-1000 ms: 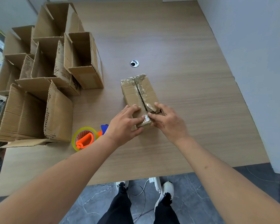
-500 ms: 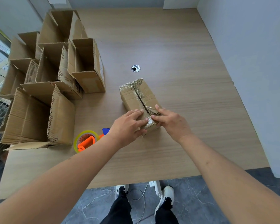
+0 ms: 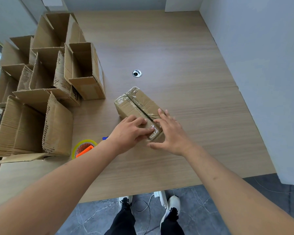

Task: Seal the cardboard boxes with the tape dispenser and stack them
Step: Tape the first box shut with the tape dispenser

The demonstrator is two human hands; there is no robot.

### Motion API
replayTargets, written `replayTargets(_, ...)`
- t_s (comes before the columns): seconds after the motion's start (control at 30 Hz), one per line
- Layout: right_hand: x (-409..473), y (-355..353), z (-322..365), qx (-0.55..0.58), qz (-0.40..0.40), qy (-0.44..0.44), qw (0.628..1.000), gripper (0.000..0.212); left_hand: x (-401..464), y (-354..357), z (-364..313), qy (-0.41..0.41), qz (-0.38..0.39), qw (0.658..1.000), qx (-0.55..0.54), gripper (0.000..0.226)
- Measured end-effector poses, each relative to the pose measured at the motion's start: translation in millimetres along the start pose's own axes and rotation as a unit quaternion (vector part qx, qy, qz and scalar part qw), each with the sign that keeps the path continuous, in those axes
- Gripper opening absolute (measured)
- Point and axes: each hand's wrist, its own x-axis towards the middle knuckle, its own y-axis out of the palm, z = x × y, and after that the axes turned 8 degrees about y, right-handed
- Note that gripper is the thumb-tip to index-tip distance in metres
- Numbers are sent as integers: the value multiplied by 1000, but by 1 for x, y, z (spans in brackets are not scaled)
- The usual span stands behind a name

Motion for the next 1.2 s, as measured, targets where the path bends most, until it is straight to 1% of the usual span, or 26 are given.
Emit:
replayTargets(0.03, 1, 6, -1, -5, -16, 4, 1000, 101, 0, 2, 1, 2, -4, 1000, -3, 39)
replayTargets(0.13, 5, 23, 1, -17, -82, 16, 996, 86, 0, 6, 6, 7, -12, 1000, -24, 37)
replayTargets(0.23, 7, 33, 9, -22, -118, 38, 992, 82, 2, 3, 11, 23, 1, 999, -48, 36)
replayTargets(0.4, 6, 26, 5, -4, -121, 29, 992, 74, 4, -4, 17, 50, 9, 996, -67, 37)
replayTargets(0.5, 9, 27, 5, -49, -128, 25, 990, 71, 4, 0, 19, 55, 0, 997, -62, 33)
replayTargets(0.57, 10, 31, 12, -89, -142, 29, 985, 77, 2, 1, 18, 48, 2, 997, -63, 37)
replayTargets(0.67, 9, 24, 11, -92, -115, 30, 989, 97, 2, -7, 16, 8, 9, 998, -70, 42)
replayTargets(0.73, 11, 12, 4, -74, -90, 15, 993, 110, 4, -11, 16, -52, -3, 998, -44, 41)
replayTargets(0.77, 12, 6, 1, -69, -85, 4, 994, 113, 5, -11, 17, -95, -5, 995, -26, 41)
replayTargets(0.83, 15, 2, -2, -66, -86, -12, 994, 113, 7, -8, 19, -182, 19, 983, -14, 45)
replayTargets(0.87, 16, 2, -2, -66, -93, -17, 993, 112, 8, -4, 19, -203, 30, 979, -20, 46)
replayTargets(1.0, 19, 7, -4, -60, -134, -45, 988, 109, 8, 0, 25, -188, 34, 980, -49, 47)
replayTargets(1.1, 18, 14, -6, -77, -169, -67, 980, 100, 9, -3, 33, -180, 38, 980, -75, 46)
replayTargets(1.2, 15, 25, -2, -107, -191, -47, 975, 93, 10, -4, 38, -190, 54, 978, -73, 46)
